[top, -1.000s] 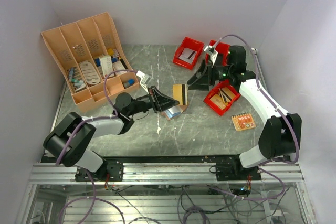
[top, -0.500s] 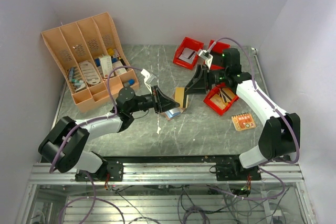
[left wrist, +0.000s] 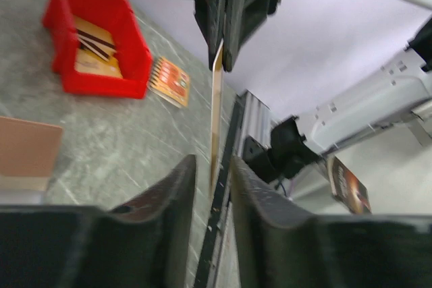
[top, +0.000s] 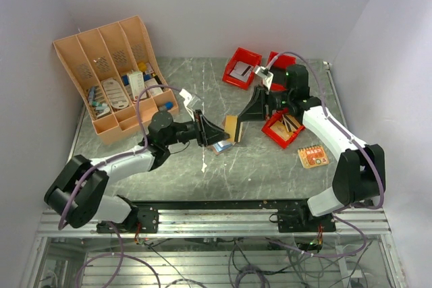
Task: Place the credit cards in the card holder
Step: Pick up the credit card from the storage box.
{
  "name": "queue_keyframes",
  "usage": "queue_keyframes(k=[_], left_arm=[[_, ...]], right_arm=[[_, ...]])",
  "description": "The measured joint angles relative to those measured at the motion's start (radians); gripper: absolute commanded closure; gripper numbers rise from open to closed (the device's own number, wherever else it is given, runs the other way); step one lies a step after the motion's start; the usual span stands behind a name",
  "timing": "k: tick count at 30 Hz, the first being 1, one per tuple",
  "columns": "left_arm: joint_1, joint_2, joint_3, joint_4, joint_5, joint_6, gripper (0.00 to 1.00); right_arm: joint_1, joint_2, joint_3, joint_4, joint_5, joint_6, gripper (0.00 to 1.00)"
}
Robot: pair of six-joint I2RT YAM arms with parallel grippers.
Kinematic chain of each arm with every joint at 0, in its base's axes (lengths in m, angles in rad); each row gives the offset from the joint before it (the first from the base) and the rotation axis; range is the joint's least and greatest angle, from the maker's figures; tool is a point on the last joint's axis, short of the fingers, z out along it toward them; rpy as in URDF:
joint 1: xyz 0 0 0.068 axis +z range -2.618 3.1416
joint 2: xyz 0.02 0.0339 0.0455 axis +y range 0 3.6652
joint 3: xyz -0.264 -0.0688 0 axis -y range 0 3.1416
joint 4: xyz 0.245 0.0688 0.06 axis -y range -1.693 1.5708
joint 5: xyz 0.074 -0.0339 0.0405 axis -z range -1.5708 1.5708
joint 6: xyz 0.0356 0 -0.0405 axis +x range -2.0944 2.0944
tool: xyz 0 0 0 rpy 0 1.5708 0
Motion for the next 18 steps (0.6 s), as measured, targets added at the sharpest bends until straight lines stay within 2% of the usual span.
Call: queue_keyframes(k=[3, 6, 11, 15, 18], left_arm=[[0.018, -0.058, -0.032, -0.022, -0.062, -0.005, 0.53], [0.037, -0.155, -0.117, -0.039, -0.154, -0.031, 0.54], [0.037, -0.288, -0.295, -0.046, -0.327, -0.175, 0.77], [-0.037, -0.341, -0.389, -0.117, -0.509, -0.296, 0.9], [-0.131, -0.349, -0.367, -0.209, -0.639, -0.332, 0.93]], right_arm=[[-0.009, 0.0, -0.017, 0.009, 0.009, 0.001, 1.0], [-0.032, 0.007, 0.018, -0.112, 0.091, -0.144, 1.0], [-0.055, 0.03, 0.011, -0.184, 0.176, -0.282, 1.0], [-0.075, 0.039, -0.027, -0.218, 0.209, -0.338, 1.0], [-0.09, 0.045, -0.027, -0.233, 0.22, -0.373, 1.0]])
